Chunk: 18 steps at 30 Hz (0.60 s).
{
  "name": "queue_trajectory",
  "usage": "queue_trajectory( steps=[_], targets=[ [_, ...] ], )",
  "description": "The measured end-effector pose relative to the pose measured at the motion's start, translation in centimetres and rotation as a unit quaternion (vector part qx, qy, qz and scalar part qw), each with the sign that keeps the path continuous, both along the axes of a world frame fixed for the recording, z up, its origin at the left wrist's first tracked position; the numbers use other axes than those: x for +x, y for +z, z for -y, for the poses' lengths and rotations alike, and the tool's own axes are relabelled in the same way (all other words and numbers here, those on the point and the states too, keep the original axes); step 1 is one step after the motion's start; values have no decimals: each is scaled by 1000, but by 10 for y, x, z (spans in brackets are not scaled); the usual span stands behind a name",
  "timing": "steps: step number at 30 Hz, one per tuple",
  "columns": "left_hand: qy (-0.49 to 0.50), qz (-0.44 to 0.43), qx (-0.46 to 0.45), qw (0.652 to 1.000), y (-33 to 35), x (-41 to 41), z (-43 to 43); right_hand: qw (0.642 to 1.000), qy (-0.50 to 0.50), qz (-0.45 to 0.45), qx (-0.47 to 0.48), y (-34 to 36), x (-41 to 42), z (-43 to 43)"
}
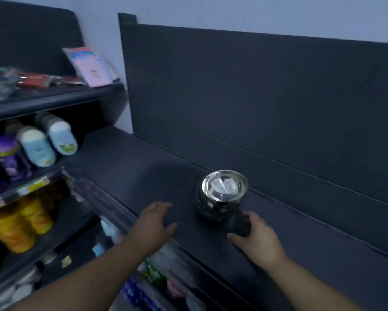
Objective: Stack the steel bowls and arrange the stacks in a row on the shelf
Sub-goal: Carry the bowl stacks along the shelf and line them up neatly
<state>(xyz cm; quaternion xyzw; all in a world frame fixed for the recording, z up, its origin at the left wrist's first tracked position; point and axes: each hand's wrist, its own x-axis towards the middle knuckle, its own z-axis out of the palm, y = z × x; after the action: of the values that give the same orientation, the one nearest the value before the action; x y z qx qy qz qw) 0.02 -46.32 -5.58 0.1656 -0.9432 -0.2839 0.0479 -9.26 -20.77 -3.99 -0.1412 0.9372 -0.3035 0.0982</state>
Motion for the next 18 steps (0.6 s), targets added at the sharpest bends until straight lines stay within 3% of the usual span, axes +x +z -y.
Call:
queue_trajectory(
  steps=[4, 7, 11, 15, 18],
  targets=[
    [-97, -5, 27, 995, -2, -52, 19, 997, -68, 6, -21, -2, -3, 15],
    [-174, 7, 115, 978, 4, -77, 22, 994, -98, 10, -39, -3, 1, 29],
    [-233, 38, 273, 933, 8, -94, 18, 988, -125, 35, -87, -2, 5, 47],
    [-249, 36, 356, 900, 9, -101, 17, 977, -148, 60, -142, 1, 10, 55],
    [-238, 60, 453, 857, 11, -105, 15, 966, -160, 65, -191, -2, 11, 56]
  ],
)
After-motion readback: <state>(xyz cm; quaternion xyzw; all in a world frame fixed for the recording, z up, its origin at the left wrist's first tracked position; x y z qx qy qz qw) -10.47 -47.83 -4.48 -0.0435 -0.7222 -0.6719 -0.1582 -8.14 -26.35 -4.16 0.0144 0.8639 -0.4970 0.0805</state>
